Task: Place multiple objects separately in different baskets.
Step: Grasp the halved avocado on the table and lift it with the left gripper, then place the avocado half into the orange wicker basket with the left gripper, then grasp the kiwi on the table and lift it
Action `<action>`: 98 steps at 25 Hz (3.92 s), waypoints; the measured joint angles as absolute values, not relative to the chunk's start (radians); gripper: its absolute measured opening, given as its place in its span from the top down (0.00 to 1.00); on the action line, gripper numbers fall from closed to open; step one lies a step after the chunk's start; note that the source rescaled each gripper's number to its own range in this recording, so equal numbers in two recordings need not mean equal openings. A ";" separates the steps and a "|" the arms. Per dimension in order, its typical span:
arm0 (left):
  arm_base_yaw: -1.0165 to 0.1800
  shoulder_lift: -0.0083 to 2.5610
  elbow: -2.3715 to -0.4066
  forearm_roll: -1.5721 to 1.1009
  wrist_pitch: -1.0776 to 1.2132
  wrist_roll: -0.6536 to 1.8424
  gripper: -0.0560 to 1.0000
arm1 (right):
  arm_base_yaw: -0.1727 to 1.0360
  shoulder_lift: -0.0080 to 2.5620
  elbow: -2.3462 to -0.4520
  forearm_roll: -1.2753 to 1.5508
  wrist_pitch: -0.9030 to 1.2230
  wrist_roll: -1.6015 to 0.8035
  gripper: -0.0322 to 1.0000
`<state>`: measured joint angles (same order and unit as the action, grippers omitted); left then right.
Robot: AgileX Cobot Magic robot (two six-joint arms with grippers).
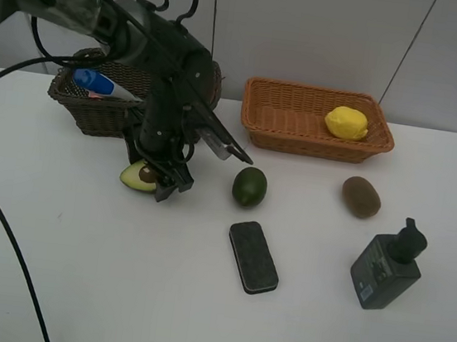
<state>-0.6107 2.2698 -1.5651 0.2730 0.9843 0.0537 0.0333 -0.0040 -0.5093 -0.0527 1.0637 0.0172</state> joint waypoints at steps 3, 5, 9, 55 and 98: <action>-0.611 2.285 -1.566 0.274 0.981 0.054 0.00 | 0.033 -0.004 -0.509 -0.053 1.064 0.017 0.02; -0.611 2.285 -1.568 0.274 0.982 0.054 0.00 | 0.033 -0.004 -0.509 -0.053 1.064 0.017 0.02; -0.611 2.286 -1.568 0.271 0.983 0.054 0.06 | 0.033 -0.004 -0.509 -0.053 1.064 0.017 0.02; -0.562 2.340 -2.370 -0.288 0.945 0.082 0.00 | 0.033 -0.004 -0.509 -0.053 1.063 0.017 0.02; -0.204 0.554 -0.682 0.008 1.199 -0.203 0.00 | 0.033 -0.004 -0.509 -0.053 1.063 0.017 0.02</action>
<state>-0.2035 0.5538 -0.6816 0.0079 1.1992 -0.2031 0.0333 -0.0040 -0.5093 -0.0527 1.0634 0.0172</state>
